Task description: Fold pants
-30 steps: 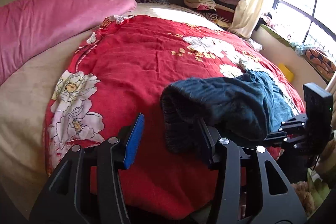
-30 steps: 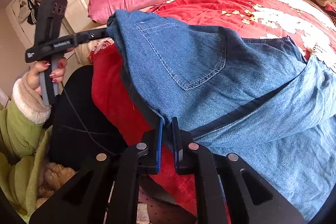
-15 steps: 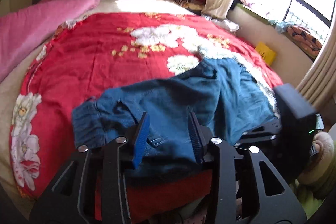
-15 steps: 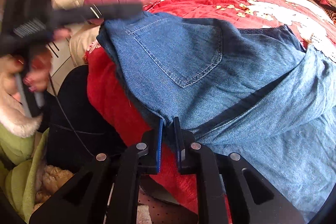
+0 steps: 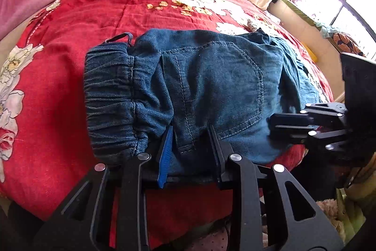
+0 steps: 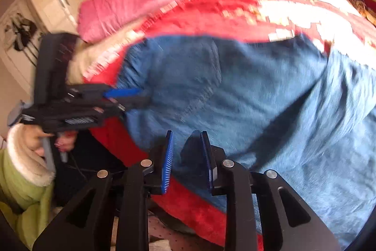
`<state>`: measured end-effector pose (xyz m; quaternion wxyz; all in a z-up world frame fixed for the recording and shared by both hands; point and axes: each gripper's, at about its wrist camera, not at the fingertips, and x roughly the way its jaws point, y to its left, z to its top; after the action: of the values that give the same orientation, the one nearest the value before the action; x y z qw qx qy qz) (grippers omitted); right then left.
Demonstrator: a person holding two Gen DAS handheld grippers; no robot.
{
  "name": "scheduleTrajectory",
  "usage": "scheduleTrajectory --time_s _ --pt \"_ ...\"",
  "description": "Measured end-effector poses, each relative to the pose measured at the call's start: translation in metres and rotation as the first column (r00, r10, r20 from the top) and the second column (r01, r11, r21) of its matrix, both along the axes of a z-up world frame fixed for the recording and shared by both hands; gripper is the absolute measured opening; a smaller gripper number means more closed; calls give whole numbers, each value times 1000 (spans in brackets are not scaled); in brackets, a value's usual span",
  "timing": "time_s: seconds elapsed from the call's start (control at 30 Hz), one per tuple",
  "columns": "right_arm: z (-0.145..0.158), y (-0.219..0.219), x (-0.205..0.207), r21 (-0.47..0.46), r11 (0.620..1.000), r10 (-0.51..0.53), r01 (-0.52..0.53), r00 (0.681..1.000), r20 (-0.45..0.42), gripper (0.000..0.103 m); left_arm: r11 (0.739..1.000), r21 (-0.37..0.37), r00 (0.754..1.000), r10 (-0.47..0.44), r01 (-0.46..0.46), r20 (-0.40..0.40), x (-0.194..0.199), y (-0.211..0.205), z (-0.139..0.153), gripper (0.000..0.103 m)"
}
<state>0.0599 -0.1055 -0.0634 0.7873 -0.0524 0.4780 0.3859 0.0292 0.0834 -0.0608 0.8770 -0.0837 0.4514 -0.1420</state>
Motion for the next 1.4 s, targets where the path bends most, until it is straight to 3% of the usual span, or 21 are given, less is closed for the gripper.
scheduleTrajectory --time_s 0.13,0.23,0.37,0.5,0.57,0.73,0.8,0.9,1.1,1.23,1.4 --pt "3 -4 2 48 999 -8 8 1000 -2 22 1000 -1 1000 6 -6 31 -2 -2 3 22" --pt "21 -23 -3 125 992 -27 25 1000 8 23 998 -68 996 7 -1 89 -12 -2 21 23" --pt "54 -64 -3 221 968 -128 116 991 44 38 999 -54 986 11 -2 164 -22 -11 55 36" --pt "72 -107 6 238 942 -256 235 964 64 49 998 -37 971 -41 51 234 -25 -35 86 49" --pt "77 -121 15 232 929 -311 287 948 70 53 996 -24 967 -83 91 243 -19 -51 94 54" --pt "87 -151 44 220 903 -396 370 914 85 65 979 -23 960 -191 200 205 5 -103 91 56" --pt "90 -151 59 185 906 -403 381 909 101 72 969 -72 960 -222 236 170 15 -119 82 56" --pt "90 -150 83 146 914 -397 380 911 114 75 959 -125 964 -243 255 108 27 -136 66 56" --pt "80 -116 138 41 937 -349 347 928 126 77 952 -137 962 -272 274 35 44 -160 36 55" --pt "71 -91 168 -46 943 -319 330 935 152 77 956 -145 966 -257 254 -6 56 -161 21 43" --pt "48 -70 203 -202 912 -325 358 928 181 77 959 -139 967 -254 247 -34 66 -166 5 21"
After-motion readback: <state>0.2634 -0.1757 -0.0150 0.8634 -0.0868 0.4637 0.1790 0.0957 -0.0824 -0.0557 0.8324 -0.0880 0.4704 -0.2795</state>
